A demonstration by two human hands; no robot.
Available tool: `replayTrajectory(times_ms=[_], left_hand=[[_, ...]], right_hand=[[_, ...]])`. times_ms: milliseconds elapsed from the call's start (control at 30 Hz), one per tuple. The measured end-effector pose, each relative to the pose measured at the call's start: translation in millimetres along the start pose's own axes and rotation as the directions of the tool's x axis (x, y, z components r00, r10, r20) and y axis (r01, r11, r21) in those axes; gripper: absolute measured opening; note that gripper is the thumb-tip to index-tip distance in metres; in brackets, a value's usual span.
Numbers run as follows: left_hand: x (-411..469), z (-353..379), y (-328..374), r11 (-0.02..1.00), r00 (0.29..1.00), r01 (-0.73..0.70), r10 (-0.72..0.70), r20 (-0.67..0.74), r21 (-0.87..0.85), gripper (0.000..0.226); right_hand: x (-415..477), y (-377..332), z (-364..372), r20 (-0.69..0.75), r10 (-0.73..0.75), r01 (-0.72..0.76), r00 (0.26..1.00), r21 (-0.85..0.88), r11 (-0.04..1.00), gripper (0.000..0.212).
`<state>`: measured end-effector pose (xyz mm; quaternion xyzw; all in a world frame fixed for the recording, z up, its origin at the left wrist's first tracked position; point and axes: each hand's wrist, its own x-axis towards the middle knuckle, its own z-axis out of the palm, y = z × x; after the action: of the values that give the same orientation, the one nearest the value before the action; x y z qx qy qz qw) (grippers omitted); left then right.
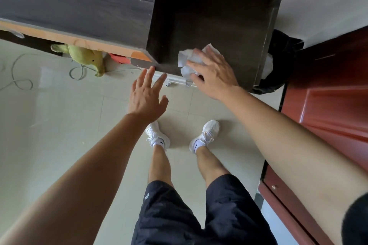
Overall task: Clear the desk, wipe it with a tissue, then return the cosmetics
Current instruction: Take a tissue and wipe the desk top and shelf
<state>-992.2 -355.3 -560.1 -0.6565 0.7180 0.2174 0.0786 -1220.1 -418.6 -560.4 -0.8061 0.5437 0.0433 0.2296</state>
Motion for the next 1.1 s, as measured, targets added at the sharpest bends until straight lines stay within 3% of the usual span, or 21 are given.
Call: replayTrajectory(times_ms=[267,500,667,800,900,1000,1100], left_hand=[[1,4,-4,0.998,1.000,-0.013,0.014,-0.011,0.056,0.075],[3,4,9,0.998,1.000,0.026,-0.026,0.000,0.057,0.076],[4,6,7,0.999,1.000,0.009,-0.010,0.014,0.048,0.079],[5,5,0,0.999,0.999,-0.034,0.034,-0.006,0.040,0.079],[4,3,-11,0.997,0.995,-0.070,0.069,-0.076,-0.012,0.073],[3,0,-25,0.997,0.994,-0.070,0.068,-0.088,-0.012,0.072],[7,-4,-29,0.999,0.999,-0.043,0.043,-0.029,0.013,0.075]], right_hand=[[59,-52,3,-0.044,-0.050,0.046,0.998,-0.082,0.996,0.039],[-38,29,5,-0.072,0.012,-0.008,0.997,0.055,0.998,0.037],[-33,67,-13,-0.120,0.118,-0.119,0.986,0.002,0.993,0.037],[33,33,-18,-0.135,0.245,-0.248,0.960,-0.007,0.969,0.046],[67,-19,-5,-0.138,0.201,-0.204,0.970,-0.012,0.979,0.047],[49,-57,13,-0.166,0.108,-0.117,0.980,-0.041,0.992,0.041],[-4,-49,29,-0.242,0.128,-0.121,0.962,0.045,0.992,0.037]])
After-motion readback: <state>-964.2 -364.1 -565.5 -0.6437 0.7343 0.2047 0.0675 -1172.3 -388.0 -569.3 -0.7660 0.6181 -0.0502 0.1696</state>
